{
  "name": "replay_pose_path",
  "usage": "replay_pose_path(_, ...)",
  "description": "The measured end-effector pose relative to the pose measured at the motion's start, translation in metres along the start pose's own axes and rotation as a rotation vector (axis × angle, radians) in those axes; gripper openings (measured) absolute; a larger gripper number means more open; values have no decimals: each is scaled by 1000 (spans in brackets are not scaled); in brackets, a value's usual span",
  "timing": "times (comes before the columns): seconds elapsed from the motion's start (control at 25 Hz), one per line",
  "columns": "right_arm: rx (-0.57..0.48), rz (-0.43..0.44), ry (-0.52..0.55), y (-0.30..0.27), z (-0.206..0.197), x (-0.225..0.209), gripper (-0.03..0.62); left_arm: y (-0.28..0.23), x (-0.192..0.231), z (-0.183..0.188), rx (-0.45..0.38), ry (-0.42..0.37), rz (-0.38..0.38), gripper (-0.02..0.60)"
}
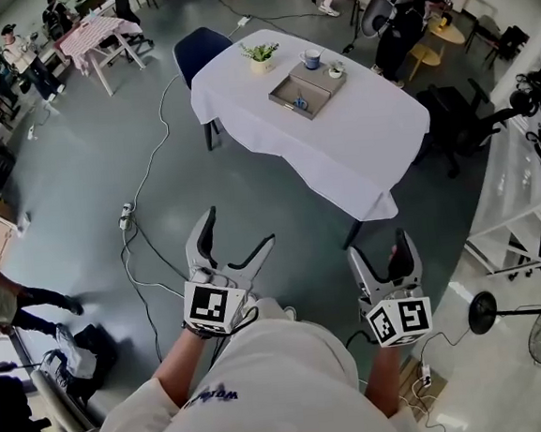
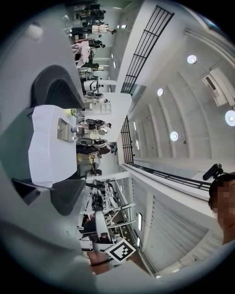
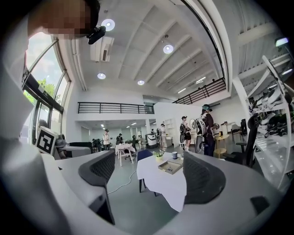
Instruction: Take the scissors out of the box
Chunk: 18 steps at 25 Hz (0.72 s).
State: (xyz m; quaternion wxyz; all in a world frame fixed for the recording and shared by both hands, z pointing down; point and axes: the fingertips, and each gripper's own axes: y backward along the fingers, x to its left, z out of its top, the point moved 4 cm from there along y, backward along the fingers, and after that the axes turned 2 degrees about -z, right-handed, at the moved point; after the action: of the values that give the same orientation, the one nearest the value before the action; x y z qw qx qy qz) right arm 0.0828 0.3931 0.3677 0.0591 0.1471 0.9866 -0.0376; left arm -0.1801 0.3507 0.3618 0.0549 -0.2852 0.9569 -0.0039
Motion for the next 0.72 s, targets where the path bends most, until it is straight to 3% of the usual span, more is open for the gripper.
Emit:
replay_pose_path(0.12,-13,15,-17,1,-3,3,549,0,-1,-6,17,28,-12,480)
replay_pose_path(0.2,-19,10,-12,0,-4,2,585,-1,-3,-6,25,18,-23,487)
replay_pose_path(0.72,78,2,-19,-9,-25,-9,591,-12,3,-10,68,25,-1,508)
